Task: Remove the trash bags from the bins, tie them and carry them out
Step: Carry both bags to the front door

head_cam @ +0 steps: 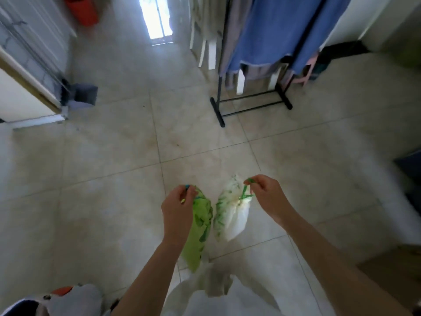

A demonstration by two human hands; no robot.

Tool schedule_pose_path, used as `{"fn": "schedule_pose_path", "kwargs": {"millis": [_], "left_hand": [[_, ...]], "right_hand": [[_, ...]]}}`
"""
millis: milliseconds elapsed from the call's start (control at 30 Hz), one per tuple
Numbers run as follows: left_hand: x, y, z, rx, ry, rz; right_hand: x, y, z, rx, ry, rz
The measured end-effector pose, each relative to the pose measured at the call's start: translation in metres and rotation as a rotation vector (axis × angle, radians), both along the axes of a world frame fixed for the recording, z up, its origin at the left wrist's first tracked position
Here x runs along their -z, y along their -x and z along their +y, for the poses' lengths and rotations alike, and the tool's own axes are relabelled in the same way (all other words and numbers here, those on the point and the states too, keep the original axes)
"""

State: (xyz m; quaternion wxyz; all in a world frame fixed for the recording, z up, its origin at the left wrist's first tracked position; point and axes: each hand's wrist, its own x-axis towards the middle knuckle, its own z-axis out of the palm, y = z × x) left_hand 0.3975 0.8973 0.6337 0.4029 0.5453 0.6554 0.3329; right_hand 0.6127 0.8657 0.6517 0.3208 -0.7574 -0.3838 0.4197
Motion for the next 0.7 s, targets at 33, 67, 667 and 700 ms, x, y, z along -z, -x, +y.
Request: {"fn": "schedule_pose_path", "kwargs": {"millis": [33,67,667,700], "left_hand": [[-0.001,-0.014,0.012,0.041,-0.008,0.011],[-0.001,-0.028,0.024,0.077,-0.018,0.023],[-0.007,-0.366,0.188,0.614,-0.132,0.137],[-0.007,-0.384,0.196,0.631,-0.137,0.137]], "right_hand": [[0.000,-0.012,0.003,0.042,-0.002,0.000],[-0.002,-0.025,0.007,0.076,-0.005,0.000],[-0.015,-0.322,0.093,0.231,0.053,-0.096],[-0.015,-0.340,0.099,0.259,0.062,-0.100]]}}
